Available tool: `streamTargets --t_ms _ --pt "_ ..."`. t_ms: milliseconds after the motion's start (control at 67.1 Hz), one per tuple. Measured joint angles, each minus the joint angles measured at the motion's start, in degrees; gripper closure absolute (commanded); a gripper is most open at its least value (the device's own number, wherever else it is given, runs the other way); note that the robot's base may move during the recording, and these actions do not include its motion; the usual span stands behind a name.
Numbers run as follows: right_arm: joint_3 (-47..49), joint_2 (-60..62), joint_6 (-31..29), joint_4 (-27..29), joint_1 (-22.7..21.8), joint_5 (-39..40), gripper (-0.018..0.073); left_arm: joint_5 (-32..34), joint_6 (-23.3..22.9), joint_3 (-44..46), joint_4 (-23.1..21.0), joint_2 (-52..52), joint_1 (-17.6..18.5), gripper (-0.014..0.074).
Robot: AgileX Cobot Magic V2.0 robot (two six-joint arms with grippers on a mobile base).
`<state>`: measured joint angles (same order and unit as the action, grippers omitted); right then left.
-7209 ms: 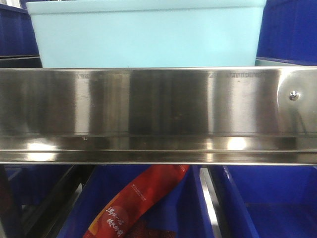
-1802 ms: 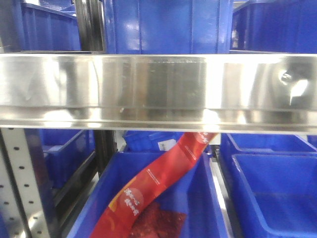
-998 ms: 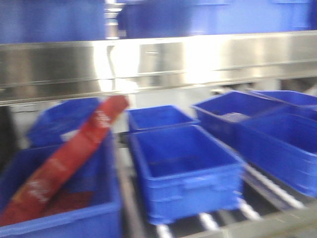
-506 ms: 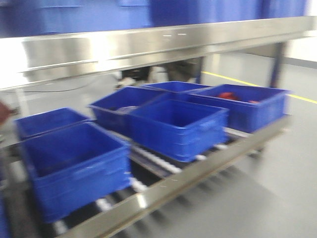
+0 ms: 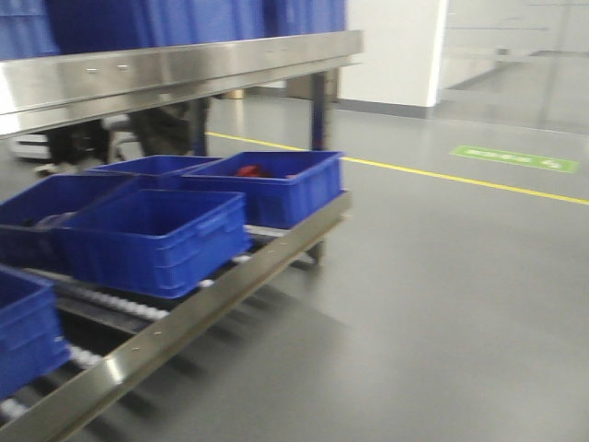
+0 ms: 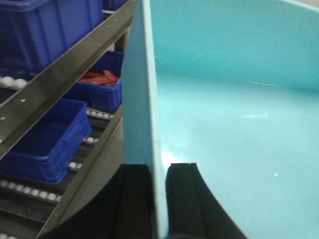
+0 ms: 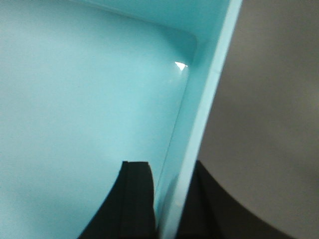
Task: Fetch blue bin and place on conveyor start
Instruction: 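Hold the bin in both grippers while the base backs away from the rack, then carry the bin in both grippers while driving across the floor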
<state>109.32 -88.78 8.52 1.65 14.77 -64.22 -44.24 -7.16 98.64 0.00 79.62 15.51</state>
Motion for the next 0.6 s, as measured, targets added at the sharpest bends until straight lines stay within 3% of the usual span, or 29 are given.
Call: streamTargets --t_ms 596 --pt "0.0 0.0 0.0 0.0 0.0 0.0 0.0712 0.0 0.0 0.0 0.0 0.0 0.0 0.0708"
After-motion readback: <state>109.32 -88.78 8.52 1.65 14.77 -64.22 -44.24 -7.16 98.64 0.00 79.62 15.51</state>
